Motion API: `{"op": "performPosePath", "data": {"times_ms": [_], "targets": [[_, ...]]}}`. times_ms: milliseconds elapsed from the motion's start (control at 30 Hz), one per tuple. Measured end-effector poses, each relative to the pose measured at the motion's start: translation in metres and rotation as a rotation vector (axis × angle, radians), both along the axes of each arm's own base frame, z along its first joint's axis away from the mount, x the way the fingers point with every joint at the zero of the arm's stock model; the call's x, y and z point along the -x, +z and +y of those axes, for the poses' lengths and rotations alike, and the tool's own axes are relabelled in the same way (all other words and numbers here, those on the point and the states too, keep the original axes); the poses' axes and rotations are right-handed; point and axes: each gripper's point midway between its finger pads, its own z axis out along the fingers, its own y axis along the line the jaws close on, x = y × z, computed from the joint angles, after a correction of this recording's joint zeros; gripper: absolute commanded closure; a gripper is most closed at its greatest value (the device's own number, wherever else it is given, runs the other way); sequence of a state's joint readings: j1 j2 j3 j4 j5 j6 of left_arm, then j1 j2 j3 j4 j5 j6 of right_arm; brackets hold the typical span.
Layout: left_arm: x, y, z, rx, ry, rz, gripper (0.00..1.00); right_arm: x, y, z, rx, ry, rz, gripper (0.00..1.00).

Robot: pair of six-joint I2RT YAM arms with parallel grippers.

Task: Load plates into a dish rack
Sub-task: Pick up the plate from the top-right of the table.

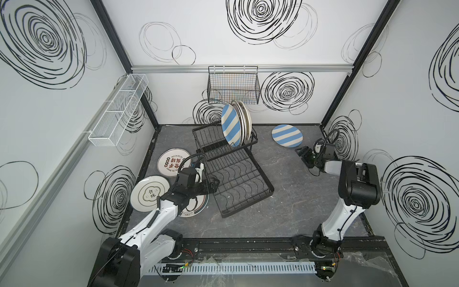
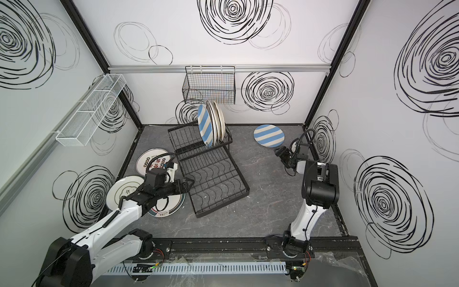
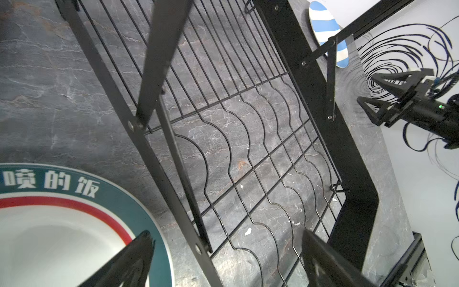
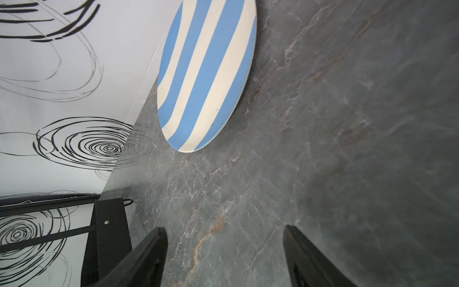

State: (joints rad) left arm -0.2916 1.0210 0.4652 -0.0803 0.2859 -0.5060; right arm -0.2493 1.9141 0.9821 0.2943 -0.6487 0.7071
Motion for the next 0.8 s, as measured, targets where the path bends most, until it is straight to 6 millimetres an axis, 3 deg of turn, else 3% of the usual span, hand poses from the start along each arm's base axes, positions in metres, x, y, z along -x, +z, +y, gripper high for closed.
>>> {"op": "performPosePath", "data": {"times_ms": [67, 433, 667, 800], "targets": [[0.000, -0.001, 0.001, -0.001, 0.003, 0.001, 0.04, -0.009, -0.008, -0.001, -0.018, 0.002, 0.006, 0.22], [-0.007, 0.001, 0.008, -0.004, 0.039, -0.021, 0.04, -0.069, -0.009, -0.022, -0.029, -0.016, -0.053, 0.31], [-0.012, 0.001, 0.012, 0.000, 0.056, -0.029, 0.04, -0.092, -0.010, -0.031, -0.036, -0.025, -0.068, 0.31], [-0.014, -0.004, 0.016, -0.005, 0.070, -0.013, 0.04, -0.100, -0.012, -0.034, -0.041, -0.026, -0.072, 0.38]]}}
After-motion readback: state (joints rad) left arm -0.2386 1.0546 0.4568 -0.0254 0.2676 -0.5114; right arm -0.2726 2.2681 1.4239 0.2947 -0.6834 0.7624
